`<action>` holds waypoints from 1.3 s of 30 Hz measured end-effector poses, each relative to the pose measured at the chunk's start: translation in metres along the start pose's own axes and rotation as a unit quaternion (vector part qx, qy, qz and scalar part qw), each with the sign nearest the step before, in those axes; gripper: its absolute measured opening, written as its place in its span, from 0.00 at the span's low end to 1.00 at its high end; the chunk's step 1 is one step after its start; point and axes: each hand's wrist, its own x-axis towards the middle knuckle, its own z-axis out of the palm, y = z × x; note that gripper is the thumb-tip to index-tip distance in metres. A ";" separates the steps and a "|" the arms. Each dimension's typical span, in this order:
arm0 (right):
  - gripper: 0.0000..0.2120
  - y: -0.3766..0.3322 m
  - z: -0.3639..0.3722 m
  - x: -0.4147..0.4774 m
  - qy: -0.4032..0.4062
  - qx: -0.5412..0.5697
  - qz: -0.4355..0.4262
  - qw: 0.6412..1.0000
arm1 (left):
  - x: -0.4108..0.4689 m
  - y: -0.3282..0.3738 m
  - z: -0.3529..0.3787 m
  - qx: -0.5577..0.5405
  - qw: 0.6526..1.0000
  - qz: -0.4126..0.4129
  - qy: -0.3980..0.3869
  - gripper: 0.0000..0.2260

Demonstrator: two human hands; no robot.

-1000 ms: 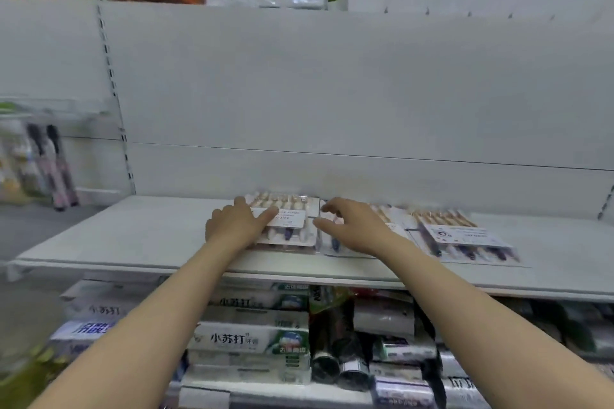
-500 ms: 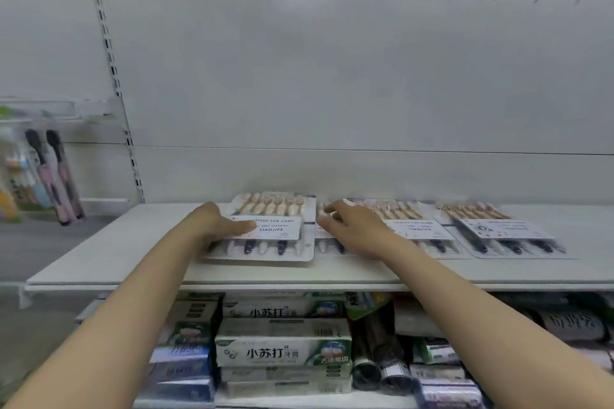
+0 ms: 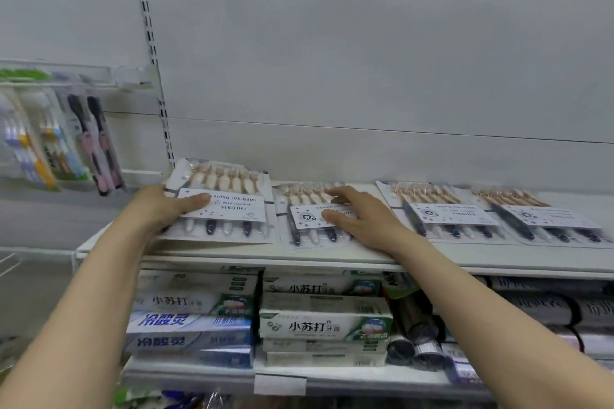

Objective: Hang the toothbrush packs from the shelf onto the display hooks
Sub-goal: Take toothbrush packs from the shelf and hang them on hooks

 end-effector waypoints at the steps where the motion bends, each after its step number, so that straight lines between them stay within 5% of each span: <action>1: 0.28 -0.004 0.002 0.000 0.003 0.014 0.004 1.000 | -0.002 -0.005 -0.006 -0.009 1.000 0.004 0.006 0.16; 7: 0.42 -0.022 0.006 0.001 0.051 -0.015 0.100 0.994 | -0.028 -0.020 -0.014 -0.154 0.988 -0.001 0.017 0.08; 11: 0.41 -0.026 0.006 -0.003 0.039 -0.053 0.180 0.981 | -0.054 -0.027 -0.018 -0.211 0.977 0.009 0.039 0.09; 17: 0.41 -0.036 0.014 -0.016 0.034 -0.058 0.166 0.984 | -0.096 -0.030 -0.021 -0.270 0.957 0.007 0.102 0.14; 24: 0.53 -0.051 0.010 -0.045 -0.002 -0.085 0.200 0.976 | -0.138 -0.030 -0.016 -0.275 0.948 0.026 0.160 0.16; 30: 0.50 -0.062 0.010 -0.062 -0.004 -0.077 0.192 0.978 | -0.188 -0.042 -0.015 -0.294 0.934 0.045 0.200 0.17; 39: 0.56 -0.073 0.018 -0.077 0.119 0.085 0.197 0.969 | -0.253 -0.086 -0.037 -0.291 0.925 0.032 0.241 0.20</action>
